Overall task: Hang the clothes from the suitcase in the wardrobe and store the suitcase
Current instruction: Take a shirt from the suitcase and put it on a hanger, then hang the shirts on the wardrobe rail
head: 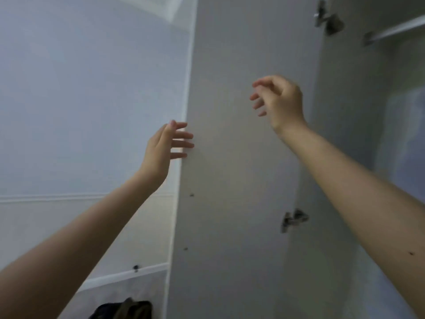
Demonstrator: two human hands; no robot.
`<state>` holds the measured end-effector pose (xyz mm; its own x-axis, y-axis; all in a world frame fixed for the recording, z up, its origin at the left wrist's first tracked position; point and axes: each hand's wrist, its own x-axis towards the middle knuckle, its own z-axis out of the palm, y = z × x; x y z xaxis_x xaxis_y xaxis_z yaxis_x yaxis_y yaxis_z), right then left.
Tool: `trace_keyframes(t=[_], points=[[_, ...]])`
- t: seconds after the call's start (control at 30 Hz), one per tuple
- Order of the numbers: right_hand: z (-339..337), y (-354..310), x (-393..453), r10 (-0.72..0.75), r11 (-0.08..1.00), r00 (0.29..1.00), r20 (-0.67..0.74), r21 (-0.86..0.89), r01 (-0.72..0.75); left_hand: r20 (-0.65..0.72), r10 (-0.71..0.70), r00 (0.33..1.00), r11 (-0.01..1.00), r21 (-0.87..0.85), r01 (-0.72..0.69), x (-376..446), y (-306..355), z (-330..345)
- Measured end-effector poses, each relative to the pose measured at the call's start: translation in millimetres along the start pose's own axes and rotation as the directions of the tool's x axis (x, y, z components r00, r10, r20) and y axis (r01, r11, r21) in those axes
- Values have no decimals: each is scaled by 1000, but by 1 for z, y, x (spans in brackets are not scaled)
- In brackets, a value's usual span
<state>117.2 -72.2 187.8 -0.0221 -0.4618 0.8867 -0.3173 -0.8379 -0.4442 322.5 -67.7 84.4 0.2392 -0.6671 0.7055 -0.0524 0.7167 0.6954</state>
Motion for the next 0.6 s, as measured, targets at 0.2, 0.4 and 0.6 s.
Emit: trace_keyframes(t=[0.2,0.4,0.6], points=[[125,-84,-29,-149,954,980,130,278,108,-147,-1,989,987,156,25,-12,12,-155],[282,-108,-59,-21,985,860,510,157,-69,-253,-64,965,953,273,135,-26,-8,-301],[410,-34,-137,249,943,708,661,2,-333,-368,-202,908,895,307,323,-59,-85,-412]])
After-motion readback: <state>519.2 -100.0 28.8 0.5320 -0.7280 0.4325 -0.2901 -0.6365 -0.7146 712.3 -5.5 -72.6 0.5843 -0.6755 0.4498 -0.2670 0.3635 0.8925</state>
